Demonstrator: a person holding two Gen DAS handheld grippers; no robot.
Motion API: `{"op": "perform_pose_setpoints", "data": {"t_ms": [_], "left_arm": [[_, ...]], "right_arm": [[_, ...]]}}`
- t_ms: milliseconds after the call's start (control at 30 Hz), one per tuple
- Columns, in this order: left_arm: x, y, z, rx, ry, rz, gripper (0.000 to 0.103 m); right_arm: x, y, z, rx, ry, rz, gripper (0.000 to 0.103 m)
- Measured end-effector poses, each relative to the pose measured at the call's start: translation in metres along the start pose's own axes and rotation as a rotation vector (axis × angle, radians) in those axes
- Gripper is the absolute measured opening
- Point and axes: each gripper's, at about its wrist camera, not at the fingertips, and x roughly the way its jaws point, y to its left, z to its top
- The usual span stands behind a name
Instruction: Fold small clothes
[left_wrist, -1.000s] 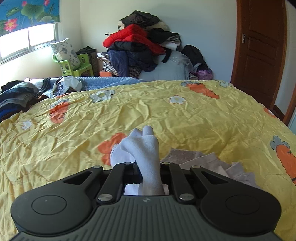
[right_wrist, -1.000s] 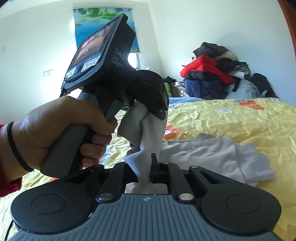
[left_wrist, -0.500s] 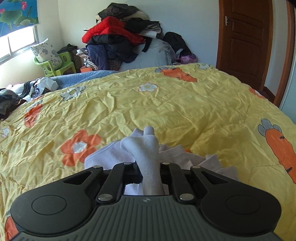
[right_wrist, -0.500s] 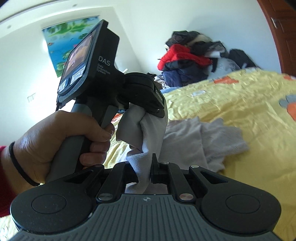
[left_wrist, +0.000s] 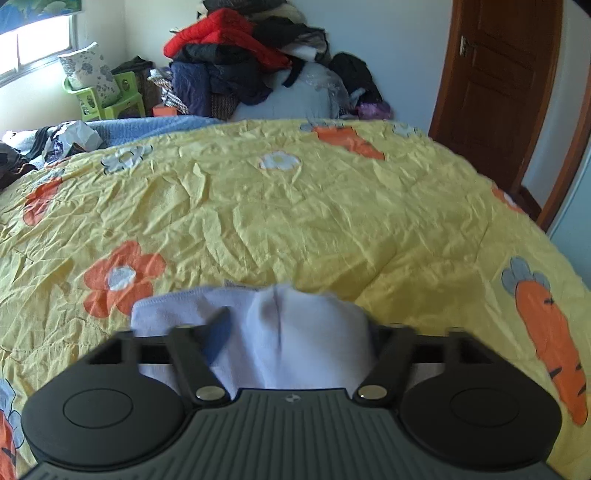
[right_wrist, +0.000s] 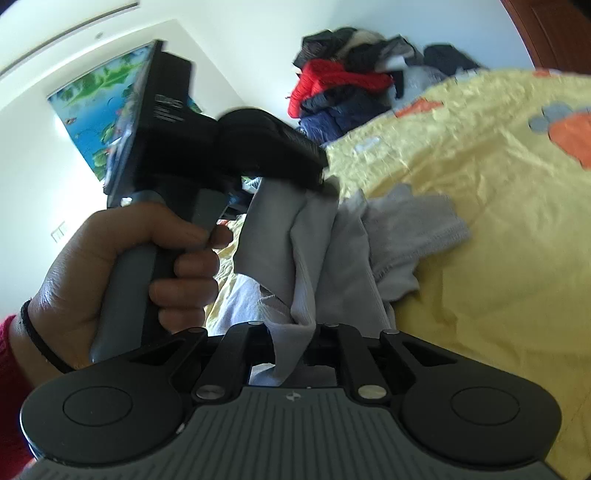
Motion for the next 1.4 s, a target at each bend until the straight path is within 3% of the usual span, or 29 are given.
{"op": "perform_pose_setpoints", "data": {"t_ms": [167,400,467,600,700,900,1067,1167,1267,1400], "left_arm": [[-0.010,0.003,0.004,0.015,-0.040,0.015,0.081],[-0.028,0.021,-0.005,0.020,-0.068,0.058,0.081],[-0.033,0.028,-0.004,-0.005,-0.081,0.057,0.082],[-0.041,0.041,0.006,-0.083,-0.096,0.028,0.083],[-0.049,0.047,0.012,-0.121,-0.125,0.026,0.083],[-0.061,0.059,0.000,-0.123,-0.128,0.057,0.085],[-0.065,0.067,-0.033,-0.109,-0.079,0.061,0.085],[-0.068,0.064,-0.053,-0.062,-0.083,0.097,0.085],[-0.068,0.060,-0.069,-0.030,-0.071,0.126,0.085],[-0.070,0.056,-0.084,-0.021,-0.052,0.116,0.085]], "right_arm": [[-0.005,-0.005,-0.001,-0.002,0.016,-0.036,0.029],[-0.024,-0.015,-0.001,-0.014,0.006,-0.082,0.036],[-0.029,-0.016,0.001,-0.013,-0.013,-0.111,0.042],[-0.042,-0.001,0.005,-0.098,-0.087,-0.176,0.042],[-0.044,0.016,0.011,-0.175,-0.126,-0.148,0.042],[-0.006,0.040,0.021,-0.289,-0.035,-0.022,0.042],[0.033,0.021,0.025,-0.257,0.044,-0.141,0.046],[0.022,0.018,0.025,-0.225,0.014,-0.132,0.048],[0.015,0.024,0.022,-0.288,-0.014,-0.126,0.056],[0.021,0.021,0.011,-0.373,0.078,-0.163,0.060]]}}
